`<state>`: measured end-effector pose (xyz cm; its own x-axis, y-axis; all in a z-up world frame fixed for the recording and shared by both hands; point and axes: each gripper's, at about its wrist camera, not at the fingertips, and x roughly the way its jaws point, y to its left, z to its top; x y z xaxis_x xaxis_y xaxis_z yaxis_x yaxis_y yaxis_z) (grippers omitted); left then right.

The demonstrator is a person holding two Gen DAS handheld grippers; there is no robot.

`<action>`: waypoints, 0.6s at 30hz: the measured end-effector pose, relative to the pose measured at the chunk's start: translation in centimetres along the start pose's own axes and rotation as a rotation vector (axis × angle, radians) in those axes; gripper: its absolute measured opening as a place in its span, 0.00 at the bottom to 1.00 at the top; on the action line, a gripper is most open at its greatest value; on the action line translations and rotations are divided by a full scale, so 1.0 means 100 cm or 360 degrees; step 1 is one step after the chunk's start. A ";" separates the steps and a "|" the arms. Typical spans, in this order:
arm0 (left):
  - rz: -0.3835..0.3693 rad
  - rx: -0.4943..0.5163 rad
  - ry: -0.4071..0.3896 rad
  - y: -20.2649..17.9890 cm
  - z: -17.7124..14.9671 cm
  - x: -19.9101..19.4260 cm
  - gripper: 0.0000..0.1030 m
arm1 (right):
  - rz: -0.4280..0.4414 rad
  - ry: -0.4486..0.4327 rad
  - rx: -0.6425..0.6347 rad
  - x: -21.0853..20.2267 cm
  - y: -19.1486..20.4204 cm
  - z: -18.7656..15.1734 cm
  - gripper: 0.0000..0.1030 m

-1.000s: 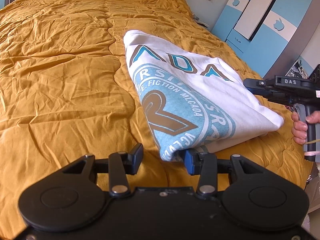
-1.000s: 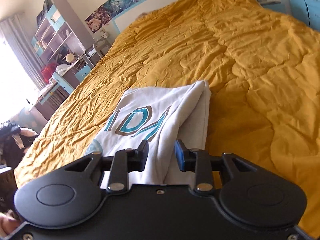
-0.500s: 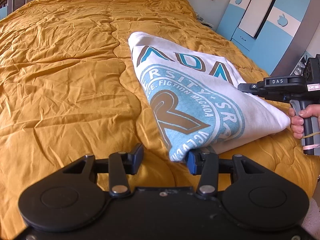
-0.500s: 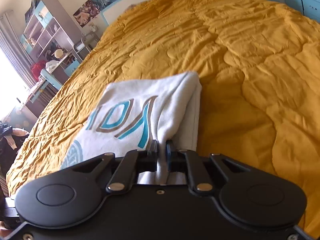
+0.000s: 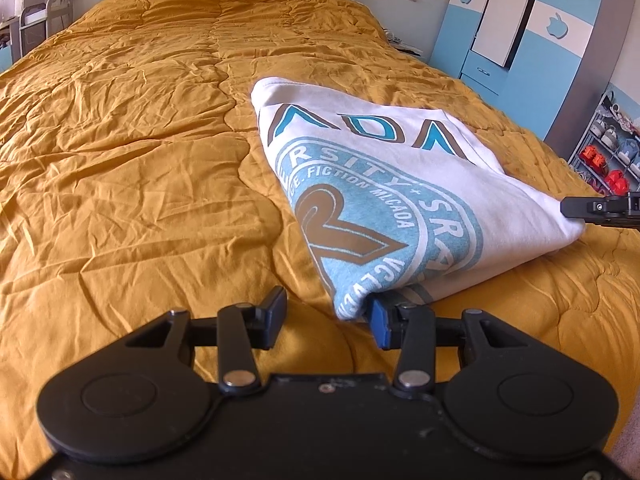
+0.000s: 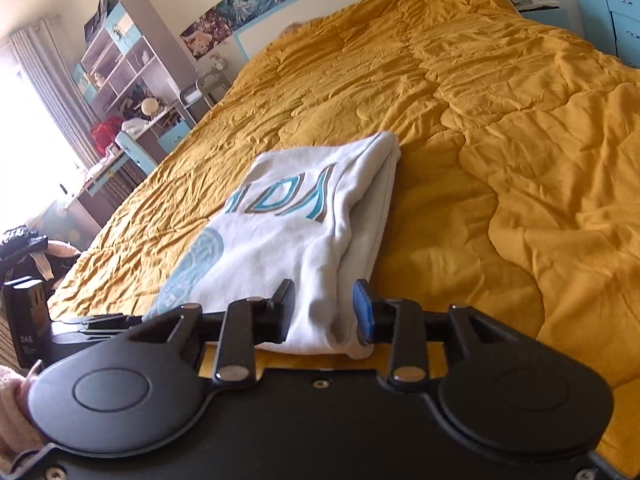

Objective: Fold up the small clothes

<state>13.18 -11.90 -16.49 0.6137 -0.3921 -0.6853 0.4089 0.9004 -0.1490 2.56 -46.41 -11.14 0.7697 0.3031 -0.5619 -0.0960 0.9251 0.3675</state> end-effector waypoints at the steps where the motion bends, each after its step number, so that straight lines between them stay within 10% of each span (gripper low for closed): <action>1: 0.0018 0.0030 -0.0003 -0.003 0.000 0.000 0.44 | -0.0011 0.0037 -0.0012 0.006 0.001 -0.001 0.33; 9: 0.0055 0.0007 -0.0061 -0.006 -0.002 -0.006 0.40 | -0.0119 0.0034 -0.0123 0.013 0.015 -0.010 0.18; 13: -0.0014 0.0042 -0.0049 -0.010 -0.004 -0.007 0.08 | -0.0130 0.0024 -0.0123 0.012 0.015 -0.010 0.13; 18: 0.0031 0.0113 -0.0076 -0.017 -0.001 -0.010 0.06 | -0.0187 -0.0058 -0.0224 0.001 0.030 -0.004 0.10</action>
<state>11.76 -13.05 -15.62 0.6528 -0.3849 -0.6525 0.4424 0.8929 -0.0841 2.15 -43.52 -10.37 0.8030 0.1850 -0.5666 -0.0897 0.9773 0.1920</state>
